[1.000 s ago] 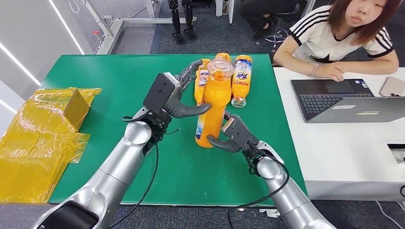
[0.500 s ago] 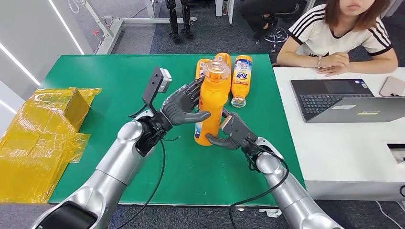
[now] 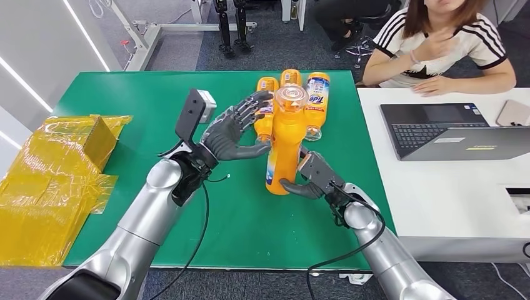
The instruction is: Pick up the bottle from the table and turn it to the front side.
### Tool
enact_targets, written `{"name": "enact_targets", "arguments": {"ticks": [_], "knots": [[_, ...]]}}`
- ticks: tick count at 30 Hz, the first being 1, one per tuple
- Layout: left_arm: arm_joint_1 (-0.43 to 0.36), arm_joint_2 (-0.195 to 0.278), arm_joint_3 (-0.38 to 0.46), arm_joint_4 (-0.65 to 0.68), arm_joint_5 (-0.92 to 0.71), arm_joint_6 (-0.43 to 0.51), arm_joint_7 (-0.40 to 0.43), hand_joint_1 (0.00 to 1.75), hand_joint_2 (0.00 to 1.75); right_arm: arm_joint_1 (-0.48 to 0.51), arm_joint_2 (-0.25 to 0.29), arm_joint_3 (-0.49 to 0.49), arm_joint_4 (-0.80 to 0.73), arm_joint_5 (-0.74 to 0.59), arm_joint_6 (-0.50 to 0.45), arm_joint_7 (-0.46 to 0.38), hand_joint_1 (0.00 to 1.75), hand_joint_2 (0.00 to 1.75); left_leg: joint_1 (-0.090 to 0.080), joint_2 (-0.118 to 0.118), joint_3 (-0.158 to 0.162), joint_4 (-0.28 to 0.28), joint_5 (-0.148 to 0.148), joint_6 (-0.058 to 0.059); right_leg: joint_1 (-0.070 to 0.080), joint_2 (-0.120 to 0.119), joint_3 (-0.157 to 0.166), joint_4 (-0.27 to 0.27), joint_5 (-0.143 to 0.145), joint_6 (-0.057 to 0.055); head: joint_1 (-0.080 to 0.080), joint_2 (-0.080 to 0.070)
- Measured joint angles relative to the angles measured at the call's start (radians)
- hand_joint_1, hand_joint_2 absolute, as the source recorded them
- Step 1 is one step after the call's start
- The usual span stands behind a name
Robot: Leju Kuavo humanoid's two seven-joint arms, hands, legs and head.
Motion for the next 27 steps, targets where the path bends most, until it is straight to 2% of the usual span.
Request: {"name": "enact_targets", "arguments": {"ticks": [3, 7, 22, 27], "knots": [[0.002, 0.004, -0.022, -0.028, -0.114, 0.098, -0.008, 0.0, 1.75, 0.007, -0.005, 0.0, -0.001, 0.0, 0.0, 0.002, 1.75, 1.75, 0.0, 0.0, 0.0, 0.0, 0.0, 0.0, 0.0, 0.0, 0.0, 0.0, 0.0, 0.0, 0.0, 0.0], [0.003, 0.004, -0.035, -0.035, -0.162, 0.141, -0.002, 0.0, 1.75, 0.008, -0.005, 0.002, -0.01, 0.007, -0.001, 0.002, 1.75, 1.75, 0.0, 0.0, 0.0, 0.0, 0.0, 0.0, 0.0, 0.0, 0.0, 0.0, 0.0, 0.0, 0.0, 0.0], [0.008, -0.006, -0.036, -0.032, -0.004, 0.001, 0.032, 0.0, 1.75, -0.033, 0.009, 0.042, -0.015, 0.032, -0.015, 0.012, 1.75, 1.75, 0.0, 0.0, 0.0, 0.0, 0.0, 0.0, 0.0, 0.0, 0.0, 0.0, 0.0, 0.0, 0.0, 0.0], [0.007, -0.021, -0.037, -0.031, 0.01, -0.007, 0.042, 0.0, 1.75, -0.047, 0.017, 0.054, 0.003, 0.033, -0.021, 0.019, 1.75, 1.75, 0.0, 0.0, 0.0, 0.0, 0.0, 0.0, 0.0, 0.0, 0.0, 0.0, 0.0, 0.0, 0.0, 0.0]]}}
